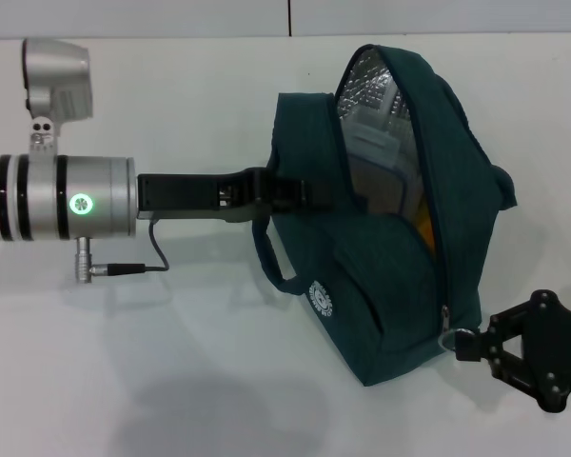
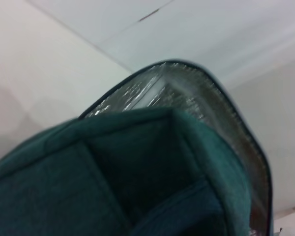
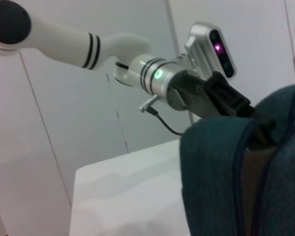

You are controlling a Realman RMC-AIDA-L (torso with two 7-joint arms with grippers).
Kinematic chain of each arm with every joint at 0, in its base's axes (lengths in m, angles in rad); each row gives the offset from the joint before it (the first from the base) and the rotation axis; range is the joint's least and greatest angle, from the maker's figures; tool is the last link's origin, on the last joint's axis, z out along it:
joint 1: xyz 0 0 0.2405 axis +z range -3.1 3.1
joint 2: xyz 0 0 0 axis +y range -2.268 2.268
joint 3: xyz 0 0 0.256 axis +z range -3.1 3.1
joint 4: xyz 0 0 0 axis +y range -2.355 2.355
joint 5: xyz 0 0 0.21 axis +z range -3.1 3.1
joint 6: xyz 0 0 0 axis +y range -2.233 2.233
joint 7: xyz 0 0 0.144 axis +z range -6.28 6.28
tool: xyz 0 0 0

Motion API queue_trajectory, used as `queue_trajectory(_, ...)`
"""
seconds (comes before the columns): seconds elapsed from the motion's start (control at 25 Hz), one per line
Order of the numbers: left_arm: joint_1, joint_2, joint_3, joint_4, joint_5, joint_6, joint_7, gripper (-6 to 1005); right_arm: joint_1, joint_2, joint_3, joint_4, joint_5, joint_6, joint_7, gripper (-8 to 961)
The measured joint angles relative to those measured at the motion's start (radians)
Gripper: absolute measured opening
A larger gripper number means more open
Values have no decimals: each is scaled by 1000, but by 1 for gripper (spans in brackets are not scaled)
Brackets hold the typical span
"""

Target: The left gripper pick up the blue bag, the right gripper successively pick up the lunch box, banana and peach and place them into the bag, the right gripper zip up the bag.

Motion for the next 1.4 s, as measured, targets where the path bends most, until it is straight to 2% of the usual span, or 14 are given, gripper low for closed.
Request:
queue_trajectory(0.04, 6, 0, 2, -3, -14, 0, 23, 57, -3, 0, 1, -11, 0, -9, 1, 5)
queue_trajectory(0.24, 30, 0, 0, -23, -59, -1, 149, 229, -15, -1, 35, -45, 11, -44, 9, 5)
queue_trajectory(0.44, 49, 1, -1, -24, -99, 0, 224, 338, -17, -3, 83, -57, 45, -73, 13, 5)
queue_trajectory(0.68, 111, 4, -1, -23, -227, -1, 373, 469, -3, -2, 86, -80, 122, -94, 29, 6)
queue_trajectory(0.88, 177, 8, -1, -16, -327, 6, 477, 676, 38, 1, 87, -101, 176, -86, 63, 6)
queue_trajectory(1.0, 208, 11, -10, -15, -350, 8, 505, 884, 74, 2, 88, -102, 197, -58, 74, 6)
queue_trajectory(1.16, 256, 18, -36, -13, -357, 32, 540, 883, 135, 2, 87, -112, 219, -5, 111, 6)
queue_trajectory(1.4, 308, 33, -40, -14, -362, 49, 582, 882, 233, 8, 49, -110, 228, 2, 125, 6)
